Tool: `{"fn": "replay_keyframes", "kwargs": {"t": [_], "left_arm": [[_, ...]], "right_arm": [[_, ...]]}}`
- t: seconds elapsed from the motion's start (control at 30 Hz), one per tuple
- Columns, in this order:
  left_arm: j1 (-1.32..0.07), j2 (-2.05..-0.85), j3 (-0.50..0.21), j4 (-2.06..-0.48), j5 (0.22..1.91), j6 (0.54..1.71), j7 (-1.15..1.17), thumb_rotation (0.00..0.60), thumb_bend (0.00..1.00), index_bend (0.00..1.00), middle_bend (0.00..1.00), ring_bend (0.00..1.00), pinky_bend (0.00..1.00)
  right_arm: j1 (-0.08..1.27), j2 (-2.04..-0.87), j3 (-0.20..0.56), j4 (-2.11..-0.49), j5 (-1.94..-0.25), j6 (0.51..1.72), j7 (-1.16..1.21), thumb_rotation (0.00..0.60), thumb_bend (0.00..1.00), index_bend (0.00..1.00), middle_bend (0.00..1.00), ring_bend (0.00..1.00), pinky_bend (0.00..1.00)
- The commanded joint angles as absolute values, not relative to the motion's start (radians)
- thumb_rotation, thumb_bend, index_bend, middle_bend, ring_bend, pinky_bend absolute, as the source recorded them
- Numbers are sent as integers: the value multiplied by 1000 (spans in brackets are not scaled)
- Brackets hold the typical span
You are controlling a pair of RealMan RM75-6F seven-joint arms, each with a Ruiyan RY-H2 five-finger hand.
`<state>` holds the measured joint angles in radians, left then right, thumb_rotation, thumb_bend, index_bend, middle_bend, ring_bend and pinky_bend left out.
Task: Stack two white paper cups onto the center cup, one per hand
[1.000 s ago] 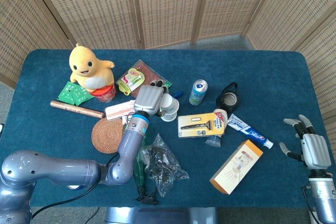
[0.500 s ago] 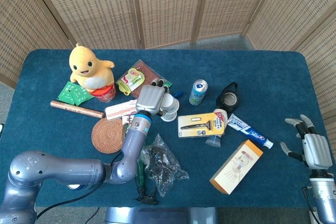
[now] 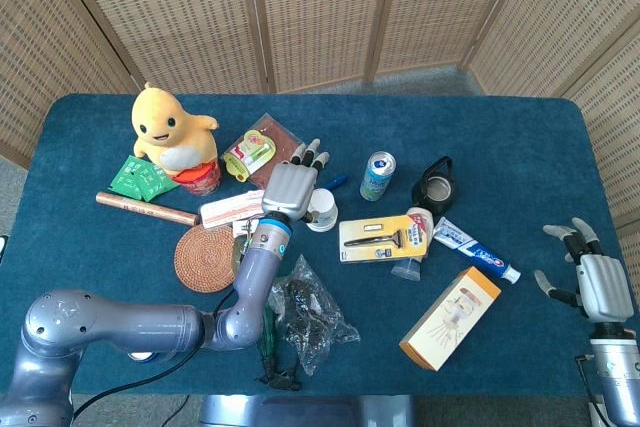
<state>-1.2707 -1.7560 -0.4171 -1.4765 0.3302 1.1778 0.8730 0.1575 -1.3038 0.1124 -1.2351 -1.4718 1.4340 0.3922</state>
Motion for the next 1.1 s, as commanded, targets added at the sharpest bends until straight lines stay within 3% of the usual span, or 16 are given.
{"fn": "replay_keyframes", "kwargs": {"t": [0.03, 0.33, 0.5, 0.87, 1.1], "left_arm": [[-1250, -1727, -409, -1525, 358, 1194, 862, 600, 244, 78, 0, 0, 372], [-1074, -1480, -296, -1825, 545, 1253, 778, 600, 240, 60, 0, 0, 329], [-977, -1322, -219, -1943, 631, 1195, 692, 600, 238, 60, 0, 0, 312], [-841, -1103, -92, -2013, 802, 1068, 527, 600, 237, 76, 0, 0, 300], [-737, -977, -29, -2029, 938, 1084, 432, 600, 237, 111, 0, 0, 290]], "right_arm": [[157, -1303, 112, -1236, -1473, 1434, 394, 600, 323, 235, 281, 92, 450], [159, -1305, 108, -1242, -1482, 1436, 383, 600, 322, 235, 281, 92, 450], [163, -1312, 100, -1246, -1496, 1438, 365, 600, 324, 236, 281, 92, 449], [164, -1326, 83, -1253, -1516, 1442, 322, 600, 325, 236, 281, 92, 449], [163, -1328, 83, -1258, -1515, 1444, 312, 600, 325, 236, 281, 93, 450]]}}
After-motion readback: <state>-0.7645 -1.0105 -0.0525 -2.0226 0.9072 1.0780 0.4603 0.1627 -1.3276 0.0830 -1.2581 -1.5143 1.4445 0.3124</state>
